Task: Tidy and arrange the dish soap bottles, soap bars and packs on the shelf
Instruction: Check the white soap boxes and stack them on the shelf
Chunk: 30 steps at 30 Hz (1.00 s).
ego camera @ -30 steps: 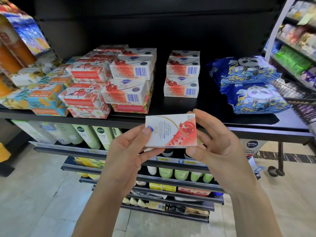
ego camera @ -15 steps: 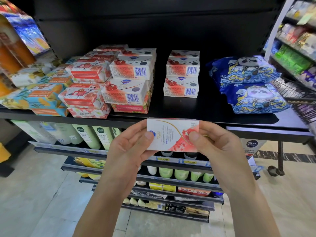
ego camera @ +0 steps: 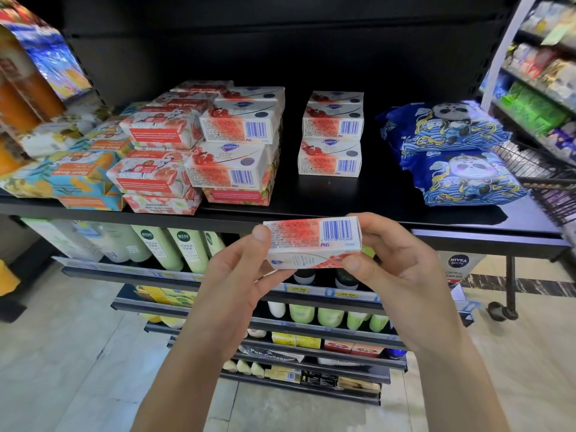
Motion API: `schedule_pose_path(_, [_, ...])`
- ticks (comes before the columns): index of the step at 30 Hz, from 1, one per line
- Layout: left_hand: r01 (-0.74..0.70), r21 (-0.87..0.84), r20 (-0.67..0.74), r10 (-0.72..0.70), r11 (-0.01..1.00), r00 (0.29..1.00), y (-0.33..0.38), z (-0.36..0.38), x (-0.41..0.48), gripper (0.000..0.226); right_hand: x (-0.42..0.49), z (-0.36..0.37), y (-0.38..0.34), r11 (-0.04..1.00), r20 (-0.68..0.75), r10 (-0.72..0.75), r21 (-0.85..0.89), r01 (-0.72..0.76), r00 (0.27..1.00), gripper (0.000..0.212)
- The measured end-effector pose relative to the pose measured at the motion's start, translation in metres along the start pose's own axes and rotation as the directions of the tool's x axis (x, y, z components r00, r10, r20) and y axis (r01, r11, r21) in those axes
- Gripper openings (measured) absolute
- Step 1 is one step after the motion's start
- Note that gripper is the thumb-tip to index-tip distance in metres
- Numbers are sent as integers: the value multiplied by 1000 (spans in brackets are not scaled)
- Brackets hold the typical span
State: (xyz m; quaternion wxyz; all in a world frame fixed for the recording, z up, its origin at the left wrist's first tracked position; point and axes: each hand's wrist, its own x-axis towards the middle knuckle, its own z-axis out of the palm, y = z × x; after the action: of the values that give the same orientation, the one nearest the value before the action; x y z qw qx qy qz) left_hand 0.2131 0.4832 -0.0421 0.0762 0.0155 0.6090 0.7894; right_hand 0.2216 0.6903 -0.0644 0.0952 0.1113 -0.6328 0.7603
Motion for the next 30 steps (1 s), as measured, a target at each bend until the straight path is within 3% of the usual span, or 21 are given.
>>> schedule_pose_path(6, [-15, -20, 5, 15, 1000, 1000, 0, -3, 1, 41, -2, 1, -2, 999, 12, 31, -17, -30, 999, 49])
schedule_pose_path(12, [-47, -32, -8, 47, 998, 999, -1, -2, -1, 33, -4, 8, -13, 967, -104, 187, -156, -202, 977, 58])
schedule_pose_path(20, [-49, 47, -34, 51, 998, 998, -5, -7, -2, 53, -6, 8, -7, 953, -105, 258, -133, -271, 960, 63])
schedule_pose_path(25, [-49, 38, -57, 51, 998, 997, -7, -9, -3, 61, -6, 8, -1, 963, -108, 265, -30, -269, 958, 49])
schedule_pose_path(30, [-52, 21, -69, 53, 998, 996, -6, -10, -1, 62, -7, 7, 1, 986, -54, 158, -44, -160, 986, 51])
